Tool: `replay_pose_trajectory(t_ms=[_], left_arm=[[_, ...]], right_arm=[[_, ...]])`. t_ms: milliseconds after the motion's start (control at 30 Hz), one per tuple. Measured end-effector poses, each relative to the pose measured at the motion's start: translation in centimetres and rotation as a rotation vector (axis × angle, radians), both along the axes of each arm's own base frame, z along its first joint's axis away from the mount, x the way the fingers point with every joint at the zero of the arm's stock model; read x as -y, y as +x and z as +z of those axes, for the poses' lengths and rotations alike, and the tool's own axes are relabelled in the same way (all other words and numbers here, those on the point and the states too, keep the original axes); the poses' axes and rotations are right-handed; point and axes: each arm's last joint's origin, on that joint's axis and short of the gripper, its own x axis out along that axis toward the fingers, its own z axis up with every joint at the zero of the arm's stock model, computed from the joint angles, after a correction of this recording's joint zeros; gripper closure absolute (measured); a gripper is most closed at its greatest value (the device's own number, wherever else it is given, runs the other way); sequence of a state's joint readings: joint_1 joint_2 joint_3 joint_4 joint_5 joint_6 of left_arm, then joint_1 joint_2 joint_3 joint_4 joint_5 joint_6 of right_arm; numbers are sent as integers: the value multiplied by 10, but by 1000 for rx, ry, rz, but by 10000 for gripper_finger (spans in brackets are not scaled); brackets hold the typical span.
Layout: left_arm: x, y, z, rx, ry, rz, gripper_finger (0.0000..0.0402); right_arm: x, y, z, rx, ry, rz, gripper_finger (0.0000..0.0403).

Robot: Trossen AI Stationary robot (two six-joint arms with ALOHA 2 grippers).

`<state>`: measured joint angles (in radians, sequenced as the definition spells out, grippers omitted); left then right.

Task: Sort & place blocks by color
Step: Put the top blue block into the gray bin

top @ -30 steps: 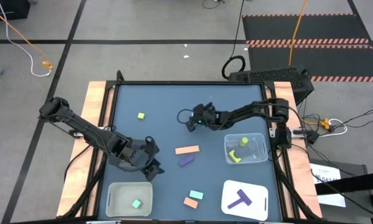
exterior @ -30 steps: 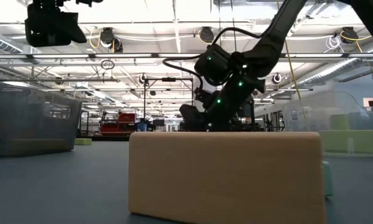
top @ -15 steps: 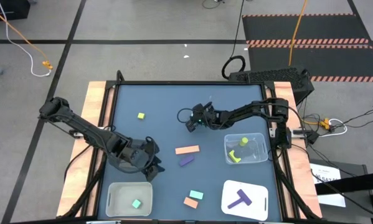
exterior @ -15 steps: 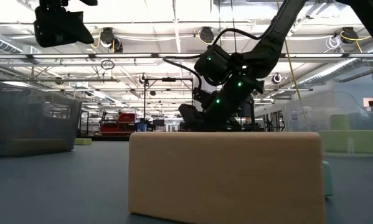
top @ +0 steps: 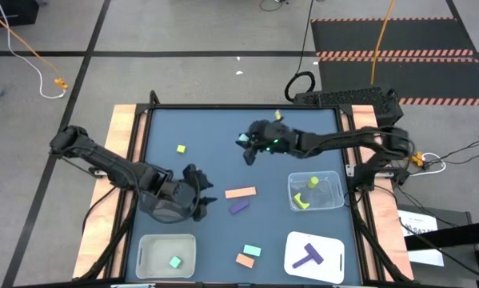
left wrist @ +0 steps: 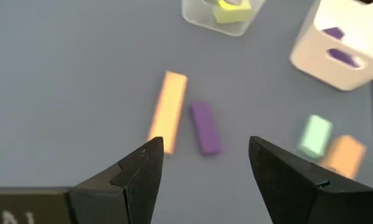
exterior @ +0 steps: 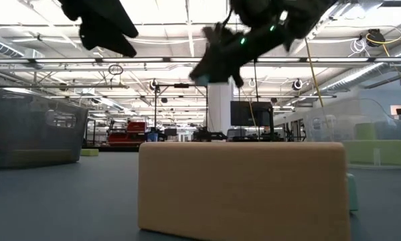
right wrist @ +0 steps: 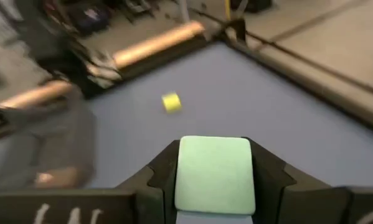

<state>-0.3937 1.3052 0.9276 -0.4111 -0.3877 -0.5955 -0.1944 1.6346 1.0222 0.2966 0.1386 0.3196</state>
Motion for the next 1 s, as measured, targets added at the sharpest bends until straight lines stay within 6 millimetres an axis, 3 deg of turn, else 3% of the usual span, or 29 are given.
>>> replay_pose_trajectory(t_ms=[167,267,667,833,1000], left_arm=[[-15,7,4,37,184,17,165],[-24,13,9,90,290,49,165],[-38,34,40,233,831,-35,165],[-50,43,54,353,886,49,165],[-59,50,53,392,864,108,165]], right_arm=[[-6,-23,37,137,-37,49,288],[-10,-36,46,269,-22,85,287],[-26,-64,30,694,218,198,285],[-32,-64,32,718,235,218,285],[-34,-62,37,739,232,225,285]])
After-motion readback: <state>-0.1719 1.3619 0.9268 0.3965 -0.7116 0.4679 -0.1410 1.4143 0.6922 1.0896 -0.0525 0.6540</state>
